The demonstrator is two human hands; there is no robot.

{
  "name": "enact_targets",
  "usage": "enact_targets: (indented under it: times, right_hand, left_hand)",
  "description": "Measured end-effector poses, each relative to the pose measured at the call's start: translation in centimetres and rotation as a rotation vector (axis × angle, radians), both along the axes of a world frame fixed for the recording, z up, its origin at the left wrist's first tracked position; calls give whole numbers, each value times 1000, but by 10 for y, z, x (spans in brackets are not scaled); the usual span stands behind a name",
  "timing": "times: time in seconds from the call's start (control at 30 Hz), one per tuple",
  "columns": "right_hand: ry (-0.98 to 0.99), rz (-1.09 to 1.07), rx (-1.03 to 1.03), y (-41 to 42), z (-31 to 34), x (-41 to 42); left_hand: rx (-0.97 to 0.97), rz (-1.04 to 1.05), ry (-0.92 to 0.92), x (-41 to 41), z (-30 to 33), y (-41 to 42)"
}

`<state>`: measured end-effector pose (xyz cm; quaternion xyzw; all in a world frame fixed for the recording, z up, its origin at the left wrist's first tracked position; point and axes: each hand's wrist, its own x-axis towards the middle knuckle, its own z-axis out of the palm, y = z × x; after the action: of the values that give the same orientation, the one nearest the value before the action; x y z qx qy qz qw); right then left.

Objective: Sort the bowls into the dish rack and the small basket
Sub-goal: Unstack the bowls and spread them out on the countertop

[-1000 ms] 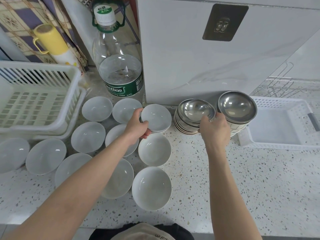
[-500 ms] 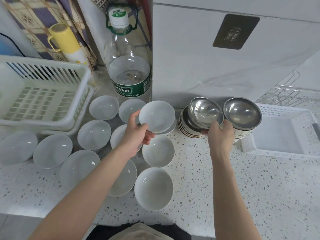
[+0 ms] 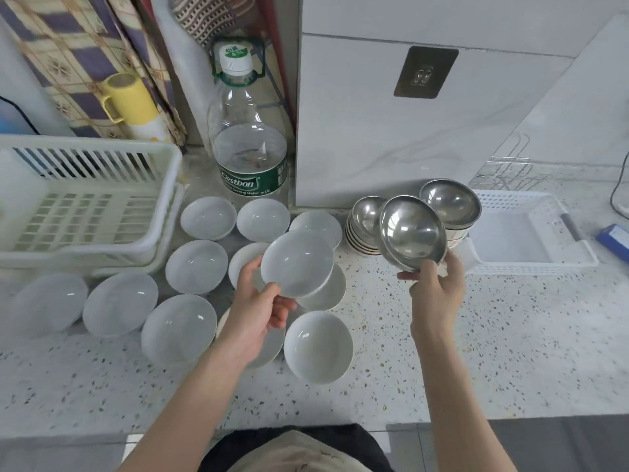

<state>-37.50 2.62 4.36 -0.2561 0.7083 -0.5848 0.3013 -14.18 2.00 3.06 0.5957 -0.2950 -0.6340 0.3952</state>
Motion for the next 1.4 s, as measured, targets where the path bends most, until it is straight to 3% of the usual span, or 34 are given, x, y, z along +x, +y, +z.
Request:
enact_targets:
  times: [0.4,0.83,1.4]
  right_hand:
    - [-54,-100,331,66,-57,12]
    - [21,267,473,29,-84,-14]
    - [-169,520,481,12,-110,-50]
  left_hand:
    - [45,-130,-32,25,-6,50]
    - [58,10,-64,-19,-17,51]
    - [48,89,-136,-67,-27,67]
